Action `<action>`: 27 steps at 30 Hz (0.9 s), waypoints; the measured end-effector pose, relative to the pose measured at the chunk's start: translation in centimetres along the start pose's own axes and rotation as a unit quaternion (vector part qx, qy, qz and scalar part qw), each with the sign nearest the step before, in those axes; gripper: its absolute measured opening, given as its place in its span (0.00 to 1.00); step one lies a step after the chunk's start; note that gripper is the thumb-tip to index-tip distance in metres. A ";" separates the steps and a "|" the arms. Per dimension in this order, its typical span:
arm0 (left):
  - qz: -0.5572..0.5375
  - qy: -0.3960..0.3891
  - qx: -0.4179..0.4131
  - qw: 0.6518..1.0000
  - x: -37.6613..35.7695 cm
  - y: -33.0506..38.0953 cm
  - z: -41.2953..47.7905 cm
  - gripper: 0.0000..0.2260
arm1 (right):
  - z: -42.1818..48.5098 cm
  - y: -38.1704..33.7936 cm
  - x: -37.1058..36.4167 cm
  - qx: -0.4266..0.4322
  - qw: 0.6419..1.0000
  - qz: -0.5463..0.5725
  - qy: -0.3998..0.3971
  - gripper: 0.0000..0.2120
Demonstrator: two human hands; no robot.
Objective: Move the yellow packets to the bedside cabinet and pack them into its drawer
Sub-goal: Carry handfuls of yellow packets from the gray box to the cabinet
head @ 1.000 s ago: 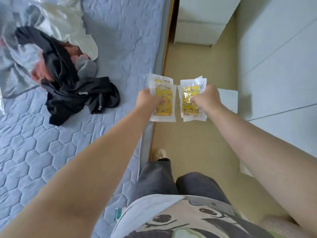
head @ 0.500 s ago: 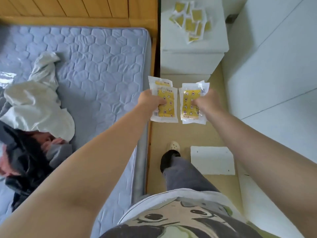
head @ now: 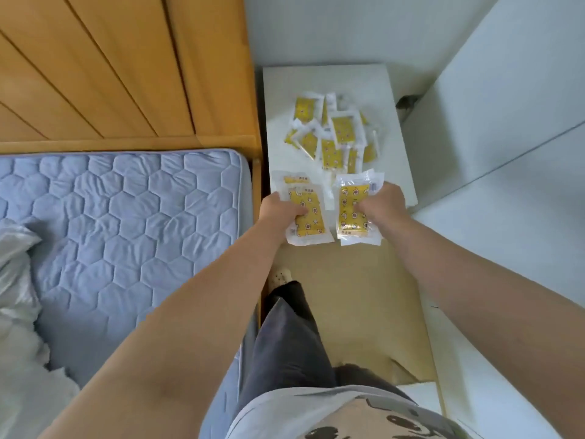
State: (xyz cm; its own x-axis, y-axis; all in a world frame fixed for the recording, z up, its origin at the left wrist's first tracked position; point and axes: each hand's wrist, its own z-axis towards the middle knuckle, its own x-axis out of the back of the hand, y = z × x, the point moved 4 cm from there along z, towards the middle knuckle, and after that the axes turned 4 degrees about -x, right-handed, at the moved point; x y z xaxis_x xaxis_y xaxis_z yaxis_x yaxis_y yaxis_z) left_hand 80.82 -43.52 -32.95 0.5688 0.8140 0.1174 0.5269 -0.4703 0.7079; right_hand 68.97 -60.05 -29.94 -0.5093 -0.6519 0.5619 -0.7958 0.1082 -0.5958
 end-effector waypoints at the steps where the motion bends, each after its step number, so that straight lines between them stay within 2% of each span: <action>1: 0.006 0.002 0.003 1.000 -0.4 1.4 2.2 0.12 | 2.0 -1.1 -0.4 -0.004 1.000 0.004 0.004 0.18; 5: 0.047 0.004 0.008 0.999 -2.3 5.2 9.7 0.19 | 9.6 -4.3 -1.8 -0.046 0.999 0.007 0.002 0.21; 8: 0.055 0.015 0.015 0.998 -3.7 6.4 14.3 0.19 | 14.7 -5.5 -2.1 -0.069 0.997 -0.018 0.013 0.15; 12: 0.078 0.045 -0.016 0.996 -6.0 8.6 19.8 0.21 | 21.8 -7.2 -1.4 -0.044 0.999 -0.011 0.029 0.10; 15: 0.114 0.068 -0.067 0.989 -7.4 11.0 23.3 0.16 | 27.7 -9.2 -1.0 -0.034 0.999 0.014 0.032 0.15; 17: 0.132 0.087 -0.110 0.981 -8.5 12.2 25.2 0.18 | 31.6 -10.4 -1.1 -0.031 0.999 0.020 0.016 0.22; 19: 0.210 0.095 -0.156 0.960 -9.7 12.1 27.1 0.29 | 34.8 -11.0 -1.9 -0.010 1.000 -0.023 -0.007 0.25; 21: 0.362 0.091 -0.181 0.910 -10.9 10.8 28.8 0.37 | 36.7 -10.7 -2.7 0.013 0.990 -0.143 -0.006 0.24; 22: 0.432 0.087 -0.183 0.879 -11.3 10.0 29.5 0.37 | 37.3 -10.4 -3.0 0.023 0.979 -0.201 0.010 0.25; 24: 0.508 0.078 -0.185 0.838 -11.9 8.9 30.6 0.34 | 38.1 -10.1 -3.5 0.055 0.970 -0.236 0.029 0.27; 27: 0.536 0.067 -0.185 0.821 -12.1 8.7 30.9 0.34 | 38.3 -9.9 -4.1 0.089 0.972 -0.218 -0.009 0.30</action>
State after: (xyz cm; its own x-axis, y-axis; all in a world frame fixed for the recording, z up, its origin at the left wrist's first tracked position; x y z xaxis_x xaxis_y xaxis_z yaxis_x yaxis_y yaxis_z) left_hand 98.01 -67.95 -49.73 0.4924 0.0416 0.8694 -0.4738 -0.8251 0.3079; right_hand 91.49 -87.21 -48.26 -0.1300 -0.6199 0.7738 -0.8644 -0.3114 -0.3948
